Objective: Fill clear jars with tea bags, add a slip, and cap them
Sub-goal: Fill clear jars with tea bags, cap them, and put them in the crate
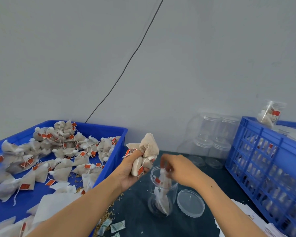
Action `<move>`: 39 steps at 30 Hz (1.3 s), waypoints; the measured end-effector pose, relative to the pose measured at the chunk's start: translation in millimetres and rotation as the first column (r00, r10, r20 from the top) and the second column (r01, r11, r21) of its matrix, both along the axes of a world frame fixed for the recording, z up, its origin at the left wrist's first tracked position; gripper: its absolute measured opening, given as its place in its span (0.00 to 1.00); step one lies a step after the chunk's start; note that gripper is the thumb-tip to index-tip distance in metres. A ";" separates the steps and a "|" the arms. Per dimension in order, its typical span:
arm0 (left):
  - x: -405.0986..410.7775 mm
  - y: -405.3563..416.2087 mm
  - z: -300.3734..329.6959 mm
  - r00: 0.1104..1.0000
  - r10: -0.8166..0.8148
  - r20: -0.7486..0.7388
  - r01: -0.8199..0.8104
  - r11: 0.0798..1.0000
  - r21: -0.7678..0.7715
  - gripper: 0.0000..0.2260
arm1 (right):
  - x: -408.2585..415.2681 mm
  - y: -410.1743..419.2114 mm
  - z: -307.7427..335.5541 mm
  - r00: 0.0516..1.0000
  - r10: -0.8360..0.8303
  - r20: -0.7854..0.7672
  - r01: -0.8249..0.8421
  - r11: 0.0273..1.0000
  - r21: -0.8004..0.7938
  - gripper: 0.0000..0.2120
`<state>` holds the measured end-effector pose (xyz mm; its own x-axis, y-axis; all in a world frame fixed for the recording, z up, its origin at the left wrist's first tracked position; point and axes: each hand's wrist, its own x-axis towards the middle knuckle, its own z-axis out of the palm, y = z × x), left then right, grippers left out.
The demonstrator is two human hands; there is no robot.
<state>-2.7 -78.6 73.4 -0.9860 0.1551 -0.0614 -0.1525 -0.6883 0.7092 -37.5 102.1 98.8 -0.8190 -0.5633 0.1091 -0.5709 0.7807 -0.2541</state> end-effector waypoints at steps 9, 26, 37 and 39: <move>-4.3 0.5 -5.2 0.996 0.092 -0.019 -0.094 0.975 -0.202 0.21 | 6.1 -22.3 17.0 0.987 0.053 0.151 0.082 0.640 -0.764 0.08; -2.0 1.4 -3.9 0.997 0.011 -0.077 -0.028 0.973 -0.229 0.20 | 6.3 -11.2 13.5 0.943 0.182 0.279 0.056 0.738 -0.672 0.17; -7.7 -0.8 -7.6 0.990 0.140 -0.011 -0.139 0.974 -0.179 0.24 | -2.8 -1.4 9.8 0.997 -0.022 0.068 0.013 0.992 0.129 0.08; -8.4 -0.4 -8.0 0.992 0.129 -0.009 -0.129 0.976 -0.175 0.25 | -1.8 -8.1 8.7 0.998 -0.013 0.068 -0.004 0.971 0.241 0.14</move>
<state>-11.1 -79.0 65.4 -0.9968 0.0134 -0.0786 -0.0723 -0.5678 0.8200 -39.3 94.1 107.4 -0.8223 -0.5626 -0.0853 -0.5551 0.8261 -0.0969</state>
